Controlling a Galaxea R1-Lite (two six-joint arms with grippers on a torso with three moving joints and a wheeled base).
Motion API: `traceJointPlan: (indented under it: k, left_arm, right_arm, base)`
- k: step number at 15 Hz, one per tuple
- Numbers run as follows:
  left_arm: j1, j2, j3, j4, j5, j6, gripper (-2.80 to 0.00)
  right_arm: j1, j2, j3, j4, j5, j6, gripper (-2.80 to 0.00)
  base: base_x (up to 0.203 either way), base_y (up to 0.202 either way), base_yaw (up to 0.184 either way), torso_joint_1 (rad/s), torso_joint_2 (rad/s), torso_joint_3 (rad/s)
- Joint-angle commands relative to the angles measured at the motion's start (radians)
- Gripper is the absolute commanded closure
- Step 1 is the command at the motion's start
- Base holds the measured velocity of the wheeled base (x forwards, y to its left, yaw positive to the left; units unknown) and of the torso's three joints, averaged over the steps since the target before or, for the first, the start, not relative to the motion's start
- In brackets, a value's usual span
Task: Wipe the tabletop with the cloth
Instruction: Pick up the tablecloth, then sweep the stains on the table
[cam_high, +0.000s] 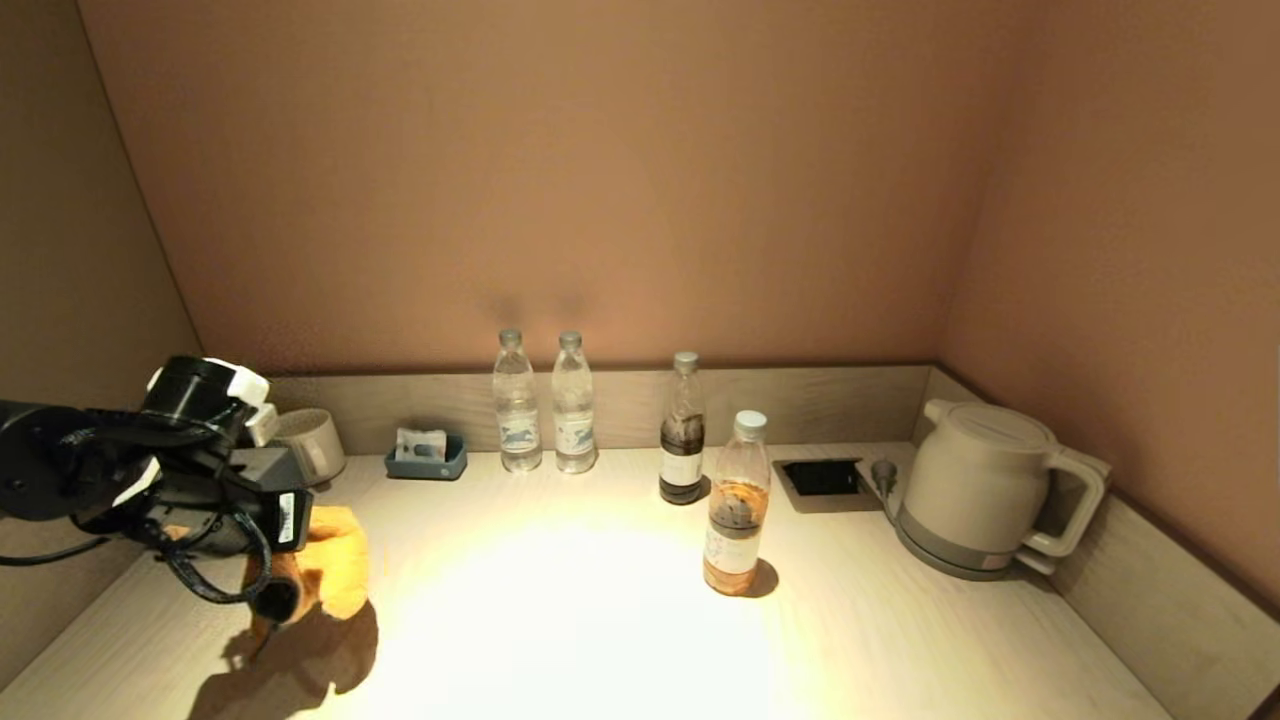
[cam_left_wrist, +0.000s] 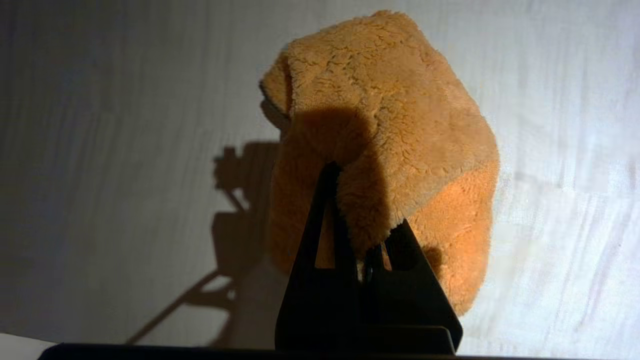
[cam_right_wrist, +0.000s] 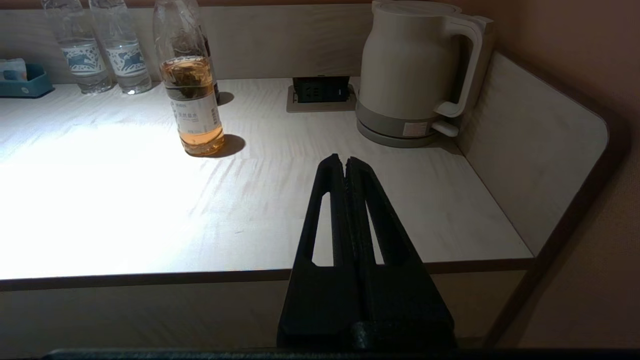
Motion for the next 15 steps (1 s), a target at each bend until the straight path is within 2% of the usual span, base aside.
traceJointPlan:
  k: [1,2,4,7,11,15]
  left_arm:
    - [0.040,-0.020,-0.011,0.000,0.009,0.000,0.00]
    - [0.071,0.003,-0.017,0.003,0.018,0.005,0.00]
    - [0.075,0.020,-0.015,0.004,0.028,0.007,0.00]
    - [0.077,0.178,-0.008,-0.002,0.055,0.002,0.00]
    - [0.077,0.341,0.010,-0.107,0.083,0.006,0.00]
    - [0.051,0.366,0.039,-0.147,0.110,0.005,0.00]
  right_arm:
    - [0.000,0.001,0.000,-0.001,0.000,0.000,0.00]
    - [0.000,0.001,0.000,-0.001,0.000,0.000,0.00]
    - [0.000,0.001,0.000,-0.001,0.000,0.000,0.00]
    - [0.000,0.001,0.000,-0.001,0.000,0.000,0.00]
    - [0.000,0.001,0.000,-0.001,0.000,0.000,0.00]
    - [0.000,0.001,0.000,-0.001,0.000,0.000,0.00]
  base:
    - [0.000,0.000,0.000,0.000,0.00,0.000]
    - [0.000,0.000,0.000,0.000,0.00,0.000]
    - [0.000,0.000,0.000,0.000,0.00,0.000]
    - [0.000,0.000,0.000,0.000,0.00,0.000]
    - [0.000,0.000,0.000,0.000,0.00,0.000]
    - [0.000,0.000,0.000,0.000,0.00,0.000]
